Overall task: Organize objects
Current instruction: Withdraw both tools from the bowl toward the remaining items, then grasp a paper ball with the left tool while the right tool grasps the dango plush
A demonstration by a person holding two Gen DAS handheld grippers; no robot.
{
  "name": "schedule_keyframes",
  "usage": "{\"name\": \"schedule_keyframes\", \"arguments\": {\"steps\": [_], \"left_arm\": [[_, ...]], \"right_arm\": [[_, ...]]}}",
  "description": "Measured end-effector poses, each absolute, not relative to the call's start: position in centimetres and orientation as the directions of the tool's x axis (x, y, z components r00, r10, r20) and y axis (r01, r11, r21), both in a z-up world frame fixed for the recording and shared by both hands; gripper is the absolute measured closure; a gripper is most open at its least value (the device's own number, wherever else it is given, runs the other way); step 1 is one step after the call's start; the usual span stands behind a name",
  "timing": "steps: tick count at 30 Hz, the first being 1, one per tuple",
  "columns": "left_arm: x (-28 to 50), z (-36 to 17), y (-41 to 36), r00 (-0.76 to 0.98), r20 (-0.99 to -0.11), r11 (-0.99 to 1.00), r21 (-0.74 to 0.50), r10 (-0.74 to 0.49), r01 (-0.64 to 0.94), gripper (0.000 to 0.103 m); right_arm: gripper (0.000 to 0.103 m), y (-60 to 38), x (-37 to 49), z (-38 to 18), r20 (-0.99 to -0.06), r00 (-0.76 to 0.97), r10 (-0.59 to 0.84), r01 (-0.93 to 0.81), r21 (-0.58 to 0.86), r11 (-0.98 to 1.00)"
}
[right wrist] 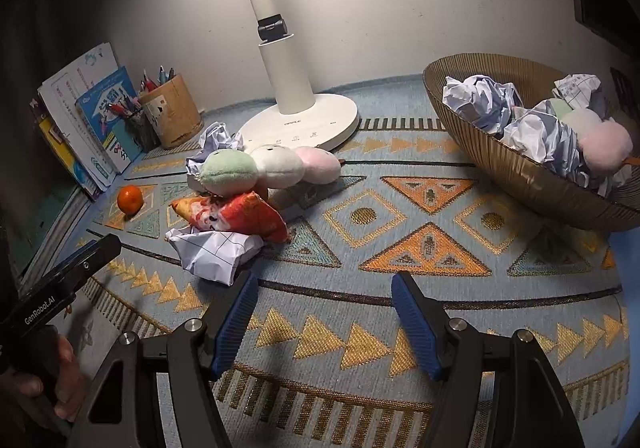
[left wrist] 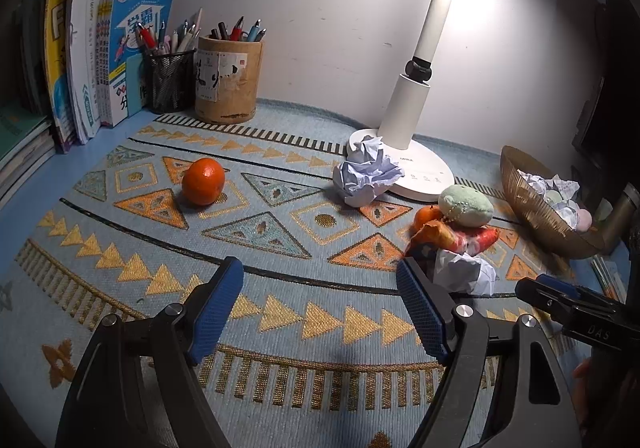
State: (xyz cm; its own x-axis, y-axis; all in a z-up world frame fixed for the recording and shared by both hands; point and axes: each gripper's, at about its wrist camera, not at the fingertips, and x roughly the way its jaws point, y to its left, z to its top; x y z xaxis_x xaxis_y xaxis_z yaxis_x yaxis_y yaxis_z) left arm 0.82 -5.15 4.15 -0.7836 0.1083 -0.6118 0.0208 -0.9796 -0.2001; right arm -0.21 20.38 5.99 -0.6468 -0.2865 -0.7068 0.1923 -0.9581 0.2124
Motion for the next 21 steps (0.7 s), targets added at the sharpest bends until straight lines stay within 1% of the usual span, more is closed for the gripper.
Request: {"name": "schedule_keyframes", "arguments": {"steps": [7,10,12,14,18,20,21], "left_arm": [[0.9,4.1,-5.3,-0.783,-0.612,-0.978,-0.209,0.112,0.023,0.025],[0.8,4.1,-5.2,-0.782,-0.613,-0.978,-0.206,0.117,0.015,0.025],[0.3,4.3,-5.2,-0.766,-0.627,-0.977,-0.215,0.142,-0.005,0.025],[-0.5,4.8,-5.5,-0.747,-0.639,-0.970,-0.241,0.185,-0.035,0.025],[-3.7,7.3,-6.1,-0.732,-0.629,-0.957,-0.266,0.261,-0.113,0.025],[-5.8,7.7,-6.1,-0.738,-0.624,-0.961,-0.250,0.255,-0.121,0.025],[-7.2,7.6,-6.1,-0.728,-0.640,-0.963,-0.246,0.248,-0.112,0.025]], "right_arm": [[0.035,21.1,-0.5,5.7,-0.708,-0.634,-0.310,0.177,0.258,-0.950],[0.035,21.0,-0.5,5.8,-0.708,-0.642,-0.295,0.167,0.246,-0.955],[0.035,20.6,-0.4,6.0,-0.706,-0.652,-0.276,0.170,0.219,-0.961],[0.035,20.4,-0.5,6.2,-0.708,-0.644,-0.288,0.181,0.225,-0.957],[0.035,20.7,-2.8,7.2,-0.700,-0.593,-0.398,0.169,0.375,-0.911],[0.034,20.7,-4.4,8.1,-0.718,-0.595,-0.361,0.095,0.384,-0.919],[0.034,20.7,-5.3,8.3,-0.719,-0.586,-0.373,0.078,0.408,-0.910]]}}
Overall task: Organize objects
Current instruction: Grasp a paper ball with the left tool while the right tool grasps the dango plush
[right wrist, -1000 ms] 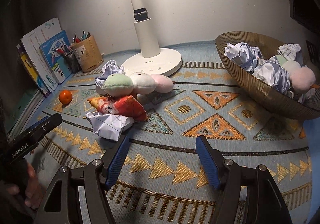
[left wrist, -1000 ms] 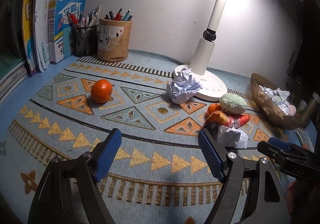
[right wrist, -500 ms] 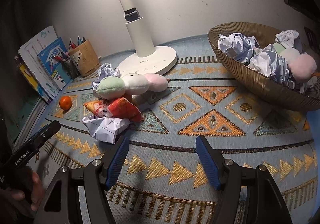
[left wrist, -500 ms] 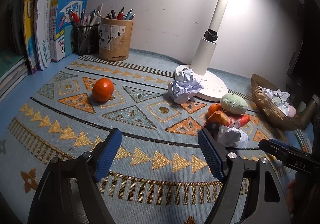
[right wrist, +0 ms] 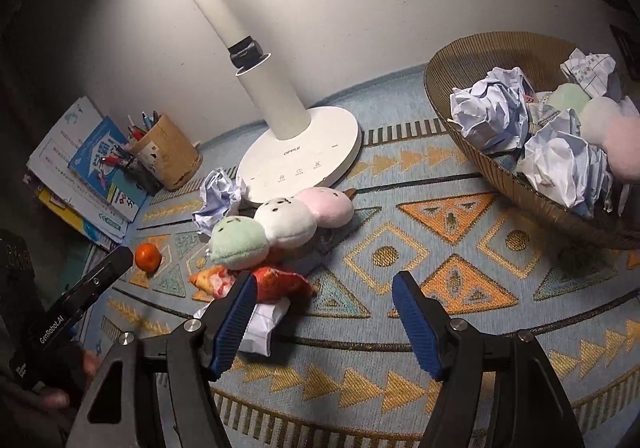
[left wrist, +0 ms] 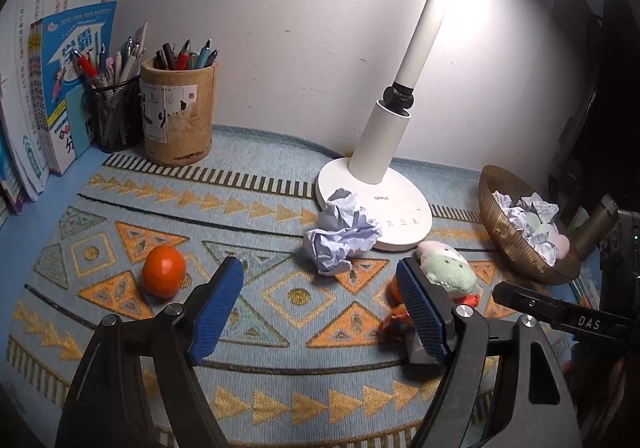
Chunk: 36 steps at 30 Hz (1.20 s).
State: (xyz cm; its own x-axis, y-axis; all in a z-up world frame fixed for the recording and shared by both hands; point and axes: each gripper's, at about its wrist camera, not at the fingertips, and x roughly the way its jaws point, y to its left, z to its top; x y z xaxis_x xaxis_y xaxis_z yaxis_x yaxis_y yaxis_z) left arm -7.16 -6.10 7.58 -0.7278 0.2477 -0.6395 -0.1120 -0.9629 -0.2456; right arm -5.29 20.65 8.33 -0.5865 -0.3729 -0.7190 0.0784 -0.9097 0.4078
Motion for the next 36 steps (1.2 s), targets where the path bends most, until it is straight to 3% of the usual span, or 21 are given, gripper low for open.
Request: {"name": "schedule_keyframes", "arguments": {"steps": [4,13,17,20,21,29,36], "left_arm": [[-11.6,5.7,-5.5,-0.657,-0.682,-0.940,-0.311,0.321,-0.138,0.025],[-15.5,2.5,-1.8,-0.575,-0.740,-0.937,-0.265,0.349,-0.227,0.027],[-15.4,2.2,-1.3,-0.580,-0.747,-0.945,-0.222,0.324,-0.241,0.058],[-14.6,3.0,-2.0,-0.605,-0.727,-0.945,-0.227,0.325,-0.234,0.067],[-14.2,3.5,-2.4,-0.617,-0.715,-0.944,-0.238,0.329,-0.227,0.068],[-7.0,8.8,-3.2,-0.683,-0.618,-0.920,-0.299,0.389,-0.253,0.068],[0.0,7.6,-2.1,-0.665,-0.636,-0.917,-0.328,0.391,-0.225,0.068]], "right_arm": [[0.033,20.3,-8.6,7.9,-0.680,-0.514,-0.522,0.054,0.582,-0.812],[0.033,19.6,-12.6,4.7,-0.654,-0.424,-0.626,-0.043,0.705,-0.708],[0.044,18.8,-13.0,4.2,-0.641,-0.416,-0.645,-0.005,0.711,-0.704],[0.051,18.6,-12.4,5.4,-0.644,-0.464,-0.608,0.041,0.671,-0.741],[0.070,18.6,-12.2,6.1,-0.629,-0.485,-0.608,0.072,0.664,-0.744],[0.069,18.3,-5.5,13.7,-0.579,-0.543,-0.609,0.391,0.467,-0.793],[0.069,18.8,1.8,11.6,-0.736,-0.355,-0.577,0.637,0.261,-0.726]]}}
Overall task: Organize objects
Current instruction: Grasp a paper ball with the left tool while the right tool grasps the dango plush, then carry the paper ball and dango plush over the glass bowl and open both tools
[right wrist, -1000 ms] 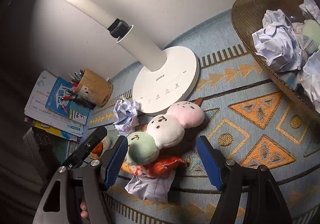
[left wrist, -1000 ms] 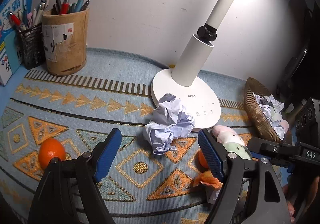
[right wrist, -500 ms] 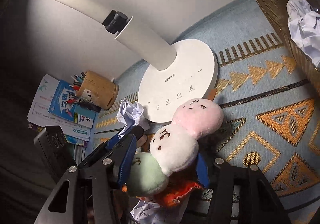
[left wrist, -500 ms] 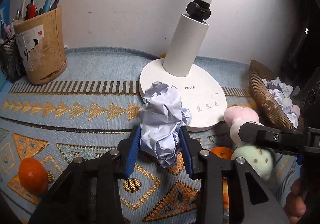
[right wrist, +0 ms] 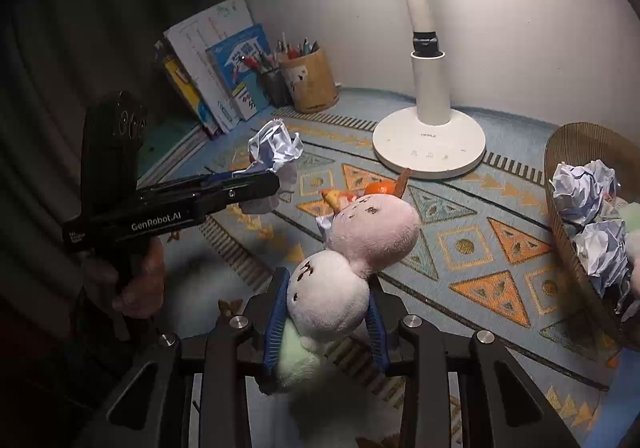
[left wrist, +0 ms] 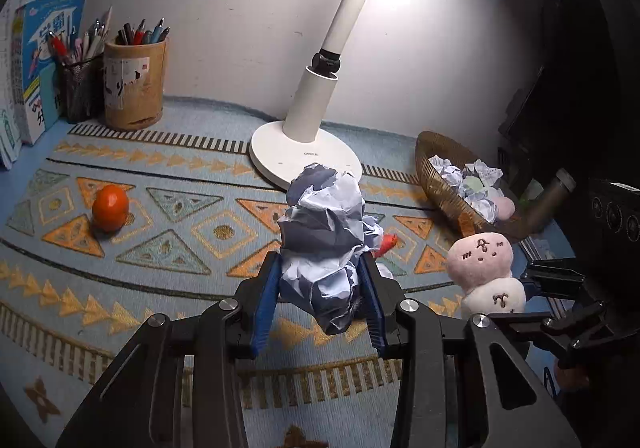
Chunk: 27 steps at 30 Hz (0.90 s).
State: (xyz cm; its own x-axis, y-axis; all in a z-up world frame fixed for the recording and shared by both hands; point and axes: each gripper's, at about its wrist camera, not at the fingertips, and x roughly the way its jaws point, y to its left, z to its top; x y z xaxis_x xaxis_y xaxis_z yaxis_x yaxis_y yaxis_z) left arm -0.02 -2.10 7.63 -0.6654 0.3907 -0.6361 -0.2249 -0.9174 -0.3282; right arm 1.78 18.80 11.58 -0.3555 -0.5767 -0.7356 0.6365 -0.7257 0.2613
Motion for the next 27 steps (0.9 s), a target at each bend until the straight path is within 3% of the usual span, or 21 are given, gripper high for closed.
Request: {"name": "schedule_keyframes", "arguments": {"steps": [7,9,11,13,17,19,25,27], "left_arm": [[1.9,4.3,-1.5,-0.670,-0.637,-0.921,-0.322,0.382,-0.219,0.067],[2.2,3.9,-1.6,-0.670,-0.634,-0.919,-0.324,0.387,-0.225,0.067],[2.4,3.9,-1.7,-0.669,-0.625,-0.912,-0.334,0.403,-0.238,0.067],[2.9,4.3,-1.6,-0.686,-0.598,-0.907,-0.332,0.415,-0.259,0.067],[3.2,4.4,-1.1,-0.695,-0.600,-0.917,-0.297,0.397,-0.267,0.067],[3.3,4.4,-0.7,-0.697,-0.601,-0.920,-0.281,0.391,-0.273,0.067],[3.4,4.4,-0.9,-0.703,-0.598,-0.922,-0.279,0.385,-0.268,0.067],[3.4,4.4,-0.9,-0.704,-0.597,-0.922,-0.280,0.384,-0.266,0.067]], "right_arm": [[0.063,17.6,2.1,6.9,-0.863,-0.321,-0.389,0.674,0.080,-0.734],[0.045,17.8,1.7,6.2,-0.890,-0.366,-0.271,0.626,-0.020,-0.779],[0.037,18.6,1.7,6.4,-0.879,-0.432,-0.202,0.563,-0.088,-0.821],[0.036,20.1,1.9,6.9,-0.868,-0.448,-0.213,0.504,-0.049,-0.862],[0.034,21.8,3.4,7.1,-0.839,-0.434,-0.330,0.376,0.164,-0.912],[0.034,21.0,4.2,6.6,-0.826,-0.452,-0.337,0.341,0.190,-0.921],[0.034,16.5,4.7,5.0,-0.835,-0.531,-0.142,0.238,0.014,-0.971],[0.042,16.2,4.4,4.5,-0.837,-0.532,-0.125,0.222,0.004,-0.975]]}}
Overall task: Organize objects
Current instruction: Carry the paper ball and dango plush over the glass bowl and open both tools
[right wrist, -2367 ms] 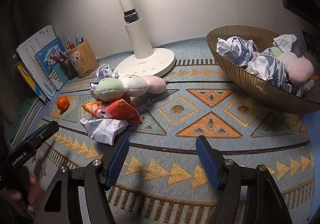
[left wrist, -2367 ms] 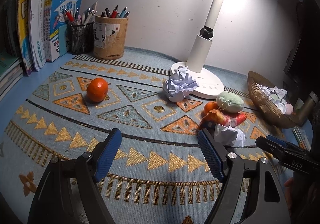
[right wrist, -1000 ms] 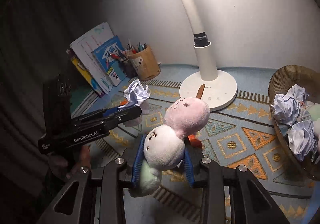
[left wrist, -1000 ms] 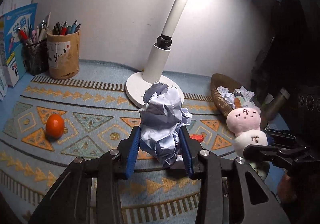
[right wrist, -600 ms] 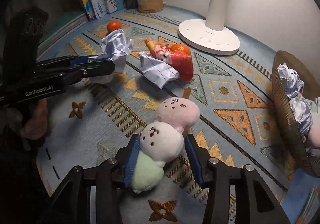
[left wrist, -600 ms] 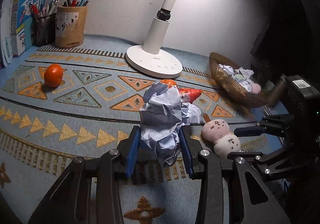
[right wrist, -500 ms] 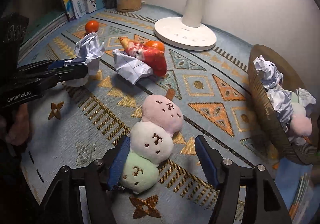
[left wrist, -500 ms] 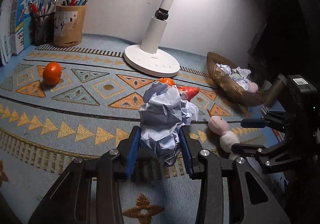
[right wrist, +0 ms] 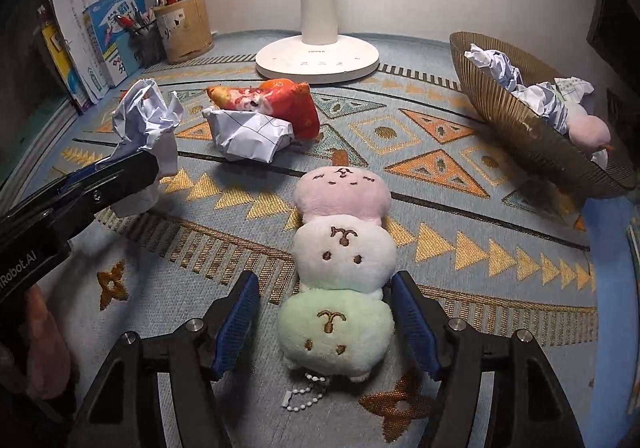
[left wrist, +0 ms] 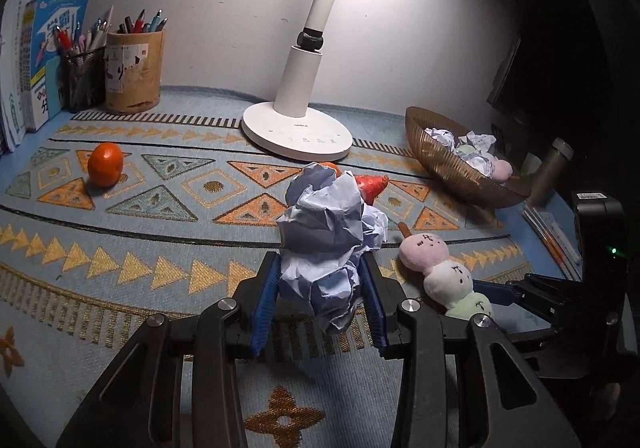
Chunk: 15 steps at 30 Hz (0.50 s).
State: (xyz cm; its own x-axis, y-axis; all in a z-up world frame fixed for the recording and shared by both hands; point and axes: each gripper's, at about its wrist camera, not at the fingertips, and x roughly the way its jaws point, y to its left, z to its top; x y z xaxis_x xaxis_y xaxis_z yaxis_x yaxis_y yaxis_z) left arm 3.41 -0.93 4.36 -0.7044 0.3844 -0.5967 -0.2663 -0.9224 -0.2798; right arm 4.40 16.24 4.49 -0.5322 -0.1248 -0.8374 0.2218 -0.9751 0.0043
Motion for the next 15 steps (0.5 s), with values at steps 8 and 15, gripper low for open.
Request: {"name": "schedule_keyframes", "arguments": {"steps": [8,15], "left_arm": [[3.6,5.3,-0.2,-0.683,-0.587,-0.899,-0.322,0.435,-0.295,0.067],[1.3,12.8,5.8,-0.690,-0.524,-0.866,-0.281,0.500,-0.414,0.067]], "right_arm": [[0.057,19.1,5.0,5.8,-0.800,-0.567,-0.197,0.201,0.098,-0.975],[0.057,26.2,4.6,14.5,-0.650,-0.740,-0.173,0.126,0.119,-0.985]]}}
